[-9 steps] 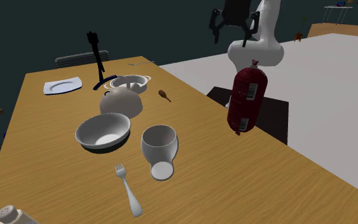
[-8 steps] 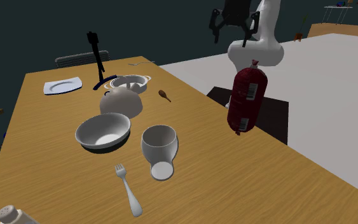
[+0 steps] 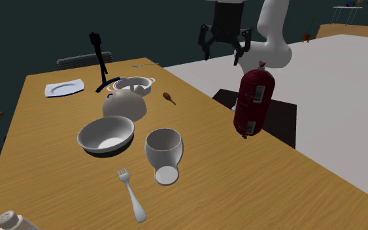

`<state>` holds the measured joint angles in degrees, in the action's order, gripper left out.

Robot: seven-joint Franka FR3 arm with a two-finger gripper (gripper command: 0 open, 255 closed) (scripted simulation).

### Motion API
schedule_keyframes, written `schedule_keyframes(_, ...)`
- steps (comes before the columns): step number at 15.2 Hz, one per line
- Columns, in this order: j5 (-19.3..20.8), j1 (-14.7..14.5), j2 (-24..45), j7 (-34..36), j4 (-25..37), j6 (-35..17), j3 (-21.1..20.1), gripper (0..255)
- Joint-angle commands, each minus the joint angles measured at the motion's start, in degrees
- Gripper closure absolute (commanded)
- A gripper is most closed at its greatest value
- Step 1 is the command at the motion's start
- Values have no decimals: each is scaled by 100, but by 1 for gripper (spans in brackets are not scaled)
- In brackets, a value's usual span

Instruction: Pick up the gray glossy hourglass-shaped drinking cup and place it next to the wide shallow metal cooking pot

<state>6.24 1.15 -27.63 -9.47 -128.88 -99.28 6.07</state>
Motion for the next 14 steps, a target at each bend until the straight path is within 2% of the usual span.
schedule_keyframes(1, 7, 14, 458, -25, 199, -251, 63, 0)
schedule_keyframes(8, -78, 60, 2028, -111, 1178, -793, 226, 0)
schedule_keyframes(14, -239, 144, 3406, -219, 2319, -982, 324, 0)
